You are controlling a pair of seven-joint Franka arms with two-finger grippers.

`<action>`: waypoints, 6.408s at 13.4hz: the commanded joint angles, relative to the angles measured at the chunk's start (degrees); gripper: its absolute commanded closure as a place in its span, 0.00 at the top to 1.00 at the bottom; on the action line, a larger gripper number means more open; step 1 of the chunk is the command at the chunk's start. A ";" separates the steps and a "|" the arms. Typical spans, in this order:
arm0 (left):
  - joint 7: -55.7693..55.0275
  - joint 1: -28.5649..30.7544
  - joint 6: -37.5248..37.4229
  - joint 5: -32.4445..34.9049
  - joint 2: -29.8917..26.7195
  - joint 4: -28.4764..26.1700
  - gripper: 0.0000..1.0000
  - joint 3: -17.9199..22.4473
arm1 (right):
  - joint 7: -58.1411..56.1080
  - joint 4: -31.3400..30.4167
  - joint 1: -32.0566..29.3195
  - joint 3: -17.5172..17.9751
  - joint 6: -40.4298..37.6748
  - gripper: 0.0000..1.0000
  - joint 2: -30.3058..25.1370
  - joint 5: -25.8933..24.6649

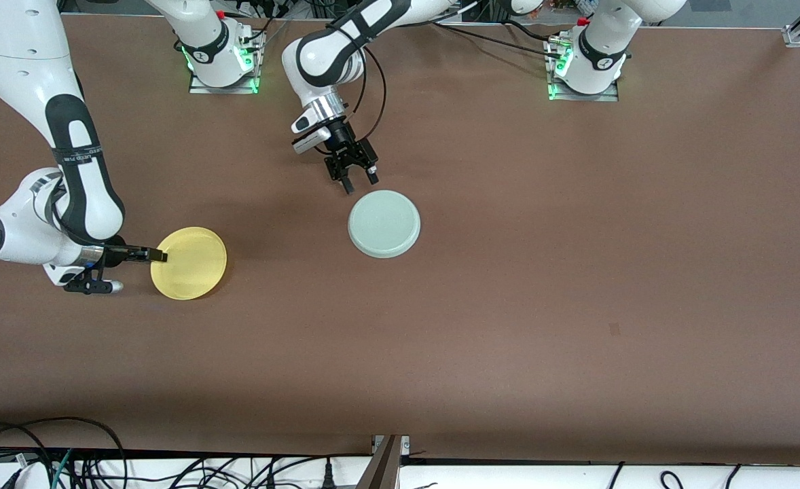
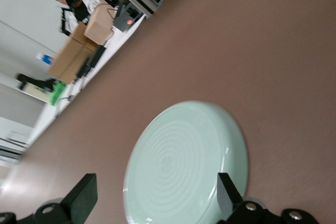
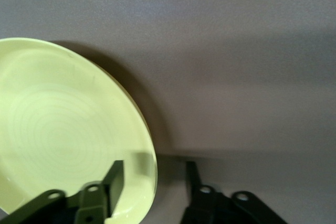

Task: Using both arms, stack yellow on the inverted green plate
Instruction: 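Lift the yellow plate with the right gripper while the left gripper withdraws, then carry the yellow plate onto the inverted green plate with the right gripper, then lower the yellow plate onto the green plate and open the right gripper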

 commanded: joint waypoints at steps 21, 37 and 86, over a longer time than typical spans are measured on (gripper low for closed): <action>34.15 53.18 -18.89 -60.32 -38.29 -0.52 1.00 -0.77 | 11.95 10.57 1.77 10.43 -19.30 0.00 -9.54 3.44; 62.94 68.84 1.12 -49.78 -67.75 -48.42 1.00 -0.59 | 40.63 -20.70 18.73 28.99 23.82 0.00 -16.32 3.35; 62.76 69.46 2.44 -47.84 -62.91 -45.43 1.00 -0.33 | 42.21 -14.75 20.41 29.26 28.97 1.00 -8.75 3.26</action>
